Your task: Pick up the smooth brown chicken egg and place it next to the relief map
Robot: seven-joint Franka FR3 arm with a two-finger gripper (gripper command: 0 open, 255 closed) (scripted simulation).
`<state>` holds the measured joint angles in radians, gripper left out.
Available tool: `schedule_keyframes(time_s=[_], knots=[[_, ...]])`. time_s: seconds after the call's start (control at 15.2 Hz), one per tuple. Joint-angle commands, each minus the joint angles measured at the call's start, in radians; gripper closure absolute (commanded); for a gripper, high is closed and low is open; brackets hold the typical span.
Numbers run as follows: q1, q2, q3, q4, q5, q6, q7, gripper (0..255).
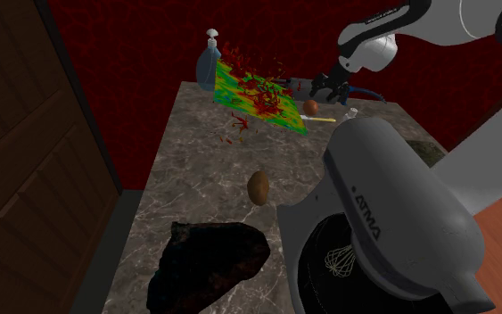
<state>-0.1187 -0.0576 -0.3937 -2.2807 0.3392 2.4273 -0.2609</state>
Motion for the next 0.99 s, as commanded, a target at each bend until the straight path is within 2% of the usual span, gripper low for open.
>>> schedule_keyframes(time_s=[0.0, 0.07, 0.59, 0.92], knots=[[-0.005, 0.071, -0.015, 0.036, 0.072, 0.026, -0.046, 0], [-0.011, 0.109, -0.021, 0.057, 0.110, 0.035, -0.073, 0], [-0.017, 0.216, 0.005, 0.077, 0.221, 0.102, -0.146, 0], [-0.017, 0.216, 0.005, 0.077, 0.221, 0.102, -0.146, 0]])
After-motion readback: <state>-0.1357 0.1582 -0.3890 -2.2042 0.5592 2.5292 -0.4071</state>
